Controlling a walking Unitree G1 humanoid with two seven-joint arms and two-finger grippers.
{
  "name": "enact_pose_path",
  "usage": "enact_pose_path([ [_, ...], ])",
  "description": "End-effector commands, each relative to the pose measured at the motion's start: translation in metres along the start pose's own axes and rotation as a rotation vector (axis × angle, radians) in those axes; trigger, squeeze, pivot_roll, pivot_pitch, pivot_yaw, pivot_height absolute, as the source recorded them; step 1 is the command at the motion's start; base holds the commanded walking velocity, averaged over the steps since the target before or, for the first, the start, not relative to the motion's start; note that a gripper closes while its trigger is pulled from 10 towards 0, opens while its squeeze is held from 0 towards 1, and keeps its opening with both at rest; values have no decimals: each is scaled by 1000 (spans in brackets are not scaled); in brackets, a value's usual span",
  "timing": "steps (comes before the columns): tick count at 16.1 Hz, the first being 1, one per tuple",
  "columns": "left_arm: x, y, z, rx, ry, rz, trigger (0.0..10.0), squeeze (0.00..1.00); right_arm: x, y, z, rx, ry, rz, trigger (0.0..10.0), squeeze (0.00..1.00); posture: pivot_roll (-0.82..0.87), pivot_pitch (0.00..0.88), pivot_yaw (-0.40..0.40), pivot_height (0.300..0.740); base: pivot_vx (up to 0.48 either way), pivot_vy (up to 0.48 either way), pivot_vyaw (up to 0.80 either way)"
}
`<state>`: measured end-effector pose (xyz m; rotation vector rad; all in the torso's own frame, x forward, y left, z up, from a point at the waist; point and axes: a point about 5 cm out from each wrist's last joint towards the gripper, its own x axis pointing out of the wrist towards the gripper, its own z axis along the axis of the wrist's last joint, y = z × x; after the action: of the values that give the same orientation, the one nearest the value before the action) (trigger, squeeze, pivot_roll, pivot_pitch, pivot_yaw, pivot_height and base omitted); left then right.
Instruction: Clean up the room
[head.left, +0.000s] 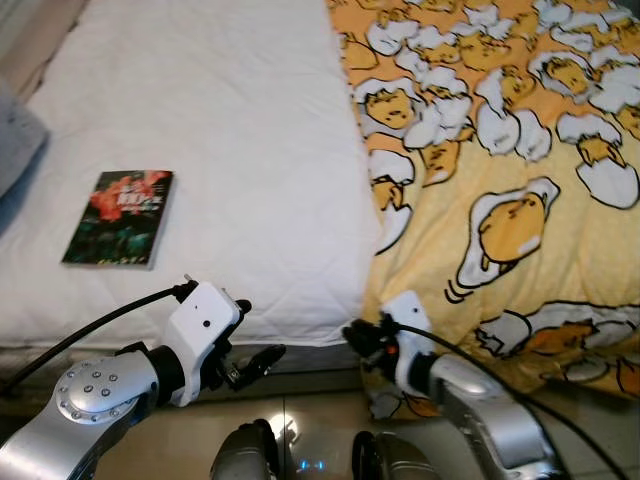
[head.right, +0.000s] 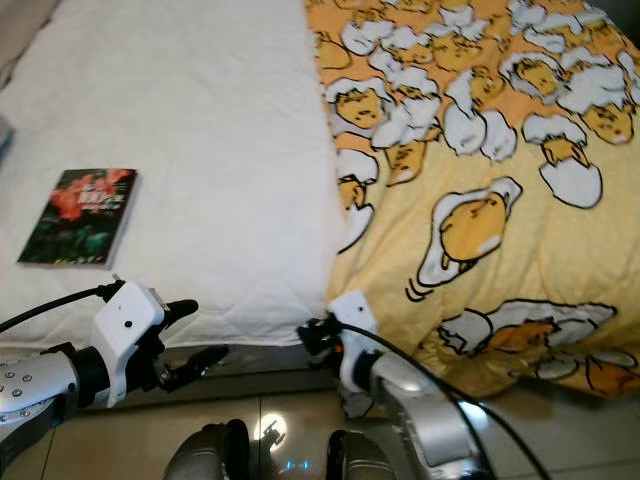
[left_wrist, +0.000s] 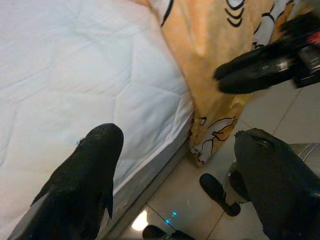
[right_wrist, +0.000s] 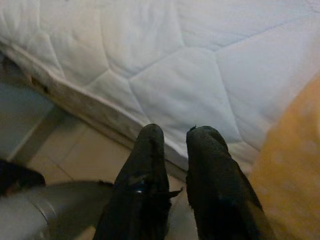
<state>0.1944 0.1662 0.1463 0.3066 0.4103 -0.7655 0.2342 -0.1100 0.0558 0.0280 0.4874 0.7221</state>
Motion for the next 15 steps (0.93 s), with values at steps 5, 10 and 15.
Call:
enact_pose_path([
  [5,10,12,-9,-140,-66,307,10000,0,-38,-12,13,13,-94,-187,10000,1000,18,90,19,740,0,0,0],
  [10,23,12,-17,-220,-95,515,10000,0,-55,-19,28,-17,-204,-407,10000,0,-40,1,48,740,0,-52,0],
  [15,32,11,-12,-246,-133,580,10000,0,-55,-24,29,-60,-206,-499,10000,0,-48,0,50,740,0,-402,0],
])
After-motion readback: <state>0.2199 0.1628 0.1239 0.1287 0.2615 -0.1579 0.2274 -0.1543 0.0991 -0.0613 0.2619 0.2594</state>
